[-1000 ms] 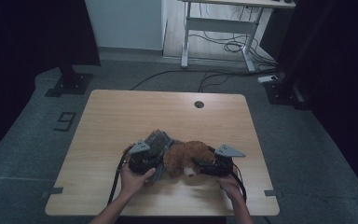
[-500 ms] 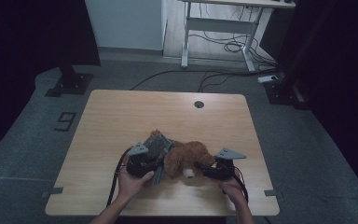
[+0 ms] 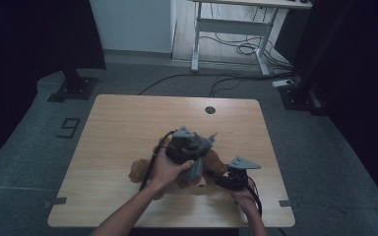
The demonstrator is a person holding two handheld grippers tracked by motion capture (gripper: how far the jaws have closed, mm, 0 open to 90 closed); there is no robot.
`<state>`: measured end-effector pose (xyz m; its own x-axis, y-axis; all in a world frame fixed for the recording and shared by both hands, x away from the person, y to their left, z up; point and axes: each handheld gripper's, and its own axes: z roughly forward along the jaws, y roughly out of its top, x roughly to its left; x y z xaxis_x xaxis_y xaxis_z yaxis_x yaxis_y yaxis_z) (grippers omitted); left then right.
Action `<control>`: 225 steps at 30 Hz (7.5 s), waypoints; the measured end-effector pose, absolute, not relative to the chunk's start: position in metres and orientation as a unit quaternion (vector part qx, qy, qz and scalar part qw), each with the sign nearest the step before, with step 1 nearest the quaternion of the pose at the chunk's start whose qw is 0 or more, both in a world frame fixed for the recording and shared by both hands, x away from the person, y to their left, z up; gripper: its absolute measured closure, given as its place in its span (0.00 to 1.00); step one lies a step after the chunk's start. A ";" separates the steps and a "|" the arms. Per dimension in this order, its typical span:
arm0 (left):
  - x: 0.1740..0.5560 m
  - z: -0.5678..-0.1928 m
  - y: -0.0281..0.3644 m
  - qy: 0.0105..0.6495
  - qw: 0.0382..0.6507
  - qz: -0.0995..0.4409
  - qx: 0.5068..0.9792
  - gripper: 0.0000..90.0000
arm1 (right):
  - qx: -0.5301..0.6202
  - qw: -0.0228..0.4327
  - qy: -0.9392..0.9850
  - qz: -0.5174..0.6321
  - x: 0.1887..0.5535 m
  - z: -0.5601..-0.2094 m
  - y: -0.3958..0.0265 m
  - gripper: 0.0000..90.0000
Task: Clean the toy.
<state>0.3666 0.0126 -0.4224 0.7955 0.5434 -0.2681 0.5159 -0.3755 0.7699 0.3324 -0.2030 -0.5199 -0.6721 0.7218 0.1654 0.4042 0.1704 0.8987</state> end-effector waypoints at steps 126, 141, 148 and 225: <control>0.383 -0.427 0.122 0.405 0.452 0.087 0.790 0.88 | 0.385 0.151 0.736 0.536 0.330 -0.527 -0.208 0.56; 0.358 -0.466 0.120 0.396 0.465 0.069 0.789 0.89 | 0.399 0.152 0.722 0.545 0.326 -0.472 -0.208 0.17; 0.338 -0.472 0.129 0.387 0.487 0.062 0.781 0.89 | 0.430 0.086 0.766 0.469 0.351 -0.488 -0.193 0.06; 0.373 -0.440 0.150 0.426 0.480 0.121 0.757 0.88 | 0.356 0.182 0.737 0.545 0.324 -0.529 -0.200 0.48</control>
<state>0.3730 0.1501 -0.4396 0.6076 0.7615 -0.2258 0.5286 -0.1754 0.8306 0.3244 -0.2004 -0.5286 -0.6806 0.7229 0.1193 0.3260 0.1529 0.9329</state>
